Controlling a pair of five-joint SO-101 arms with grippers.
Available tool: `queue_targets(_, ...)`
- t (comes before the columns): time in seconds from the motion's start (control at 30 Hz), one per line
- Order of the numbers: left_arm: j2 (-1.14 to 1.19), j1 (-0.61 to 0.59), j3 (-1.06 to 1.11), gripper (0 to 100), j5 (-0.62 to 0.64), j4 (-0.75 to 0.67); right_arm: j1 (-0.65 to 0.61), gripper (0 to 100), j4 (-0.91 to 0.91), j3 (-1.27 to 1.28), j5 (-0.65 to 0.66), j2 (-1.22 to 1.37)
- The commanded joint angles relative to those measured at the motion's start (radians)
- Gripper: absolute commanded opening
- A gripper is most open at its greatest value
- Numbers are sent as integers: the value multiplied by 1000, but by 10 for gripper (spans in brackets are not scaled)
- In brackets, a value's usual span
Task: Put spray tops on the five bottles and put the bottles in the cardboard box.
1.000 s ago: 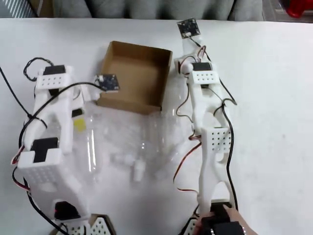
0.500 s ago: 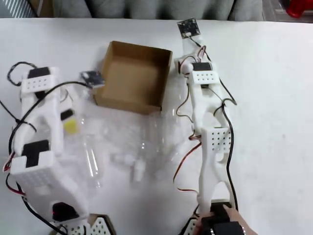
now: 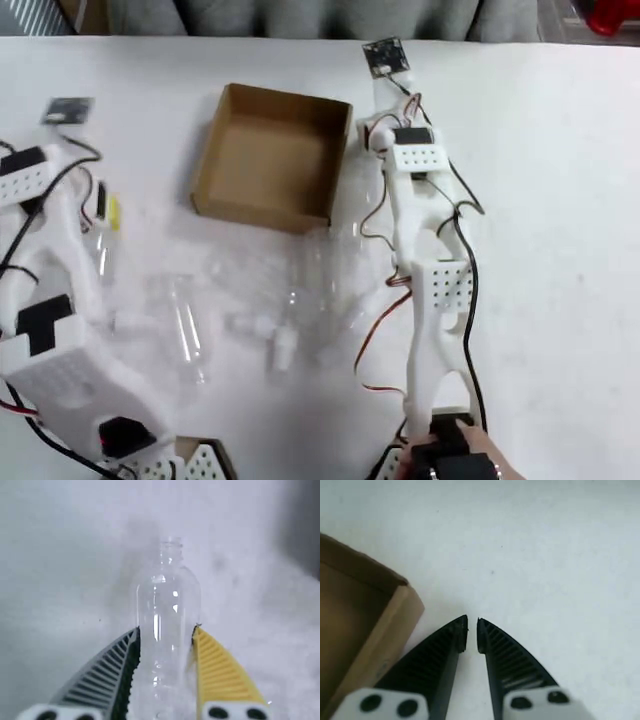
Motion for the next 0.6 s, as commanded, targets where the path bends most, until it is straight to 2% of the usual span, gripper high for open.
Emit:
queue_targets(0.0,-16,-68,-5,248,83,-26,-8,15,-8,-46,11,-24)
queue_targets(0.27,-21,-114,-46,268,23,-17,-7,15,-7,-44,12,-24)
queue_targets(0.43,-21,-122,-164,265,26,92,-8,15,-7,-54,12,-7)
queue_targets(0.57,-16,-122,-219,264,143,153,-8,15,-7,-55,12,-5)
